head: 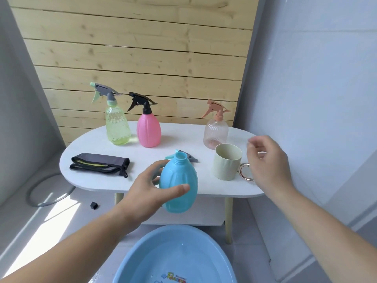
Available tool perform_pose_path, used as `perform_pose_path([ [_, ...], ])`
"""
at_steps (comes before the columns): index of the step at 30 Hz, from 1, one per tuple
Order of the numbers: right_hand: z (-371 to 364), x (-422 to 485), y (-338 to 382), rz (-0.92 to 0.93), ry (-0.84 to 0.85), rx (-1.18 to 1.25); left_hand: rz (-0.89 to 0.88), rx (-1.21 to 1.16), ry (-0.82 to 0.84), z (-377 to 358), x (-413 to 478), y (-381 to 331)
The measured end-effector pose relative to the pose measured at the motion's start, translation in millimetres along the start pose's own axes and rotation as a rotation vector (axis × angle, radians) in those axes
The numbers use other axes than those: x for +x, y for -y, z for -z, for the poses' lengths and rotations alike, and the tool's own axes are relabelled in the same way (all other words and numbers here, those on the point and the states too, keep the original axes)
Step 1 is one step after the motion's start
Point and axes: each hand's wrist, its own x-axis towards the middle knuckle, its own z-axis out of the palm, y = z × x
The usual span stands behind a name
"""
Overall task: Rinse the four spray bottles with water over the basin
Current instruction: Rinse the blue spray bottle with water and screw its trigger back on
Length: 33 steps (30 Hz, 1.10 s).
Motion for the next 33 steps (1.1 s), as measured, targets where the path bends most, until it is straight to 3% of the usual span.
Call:
perform_pose_path([
  [2,-15.3,2.7,29.5,-0.042,0.195,0.109,-0.004,0.005,-0.007,1.8,-0.6,-0.8],
  [5,-55.5,8.7,54.7,-0.312,0.638,0.166,0.003,0.005,-0.024,4.8,-1.0,0.5],
  [7,-86.8,13.8,52.5,-0.445,0.716,0.100,0.014,0.016,-0.028,5.7,-1.2,3.3],
  [12,-143.1,27.8,32.5,-0.654,0.556,-0.001,0.004,0.023,-0.027,9.1,-2.0,8.7],
  [23,-183.4,46.4,41.4,-0.680,0.443,-0.045,-0.011,0.026,-0.024,20.9,4.9,16.4],
  [28,-180.6,55.3,51.8,-0.639,0.354,0.300,-0.004,0.026,-0.042,23.9,5.8,18.7],
  [33,-148.1,71.9,86.7,-0.463,0.370,0.668,0.006,0.026,-0.064,20.8,13.4,15.8],
])
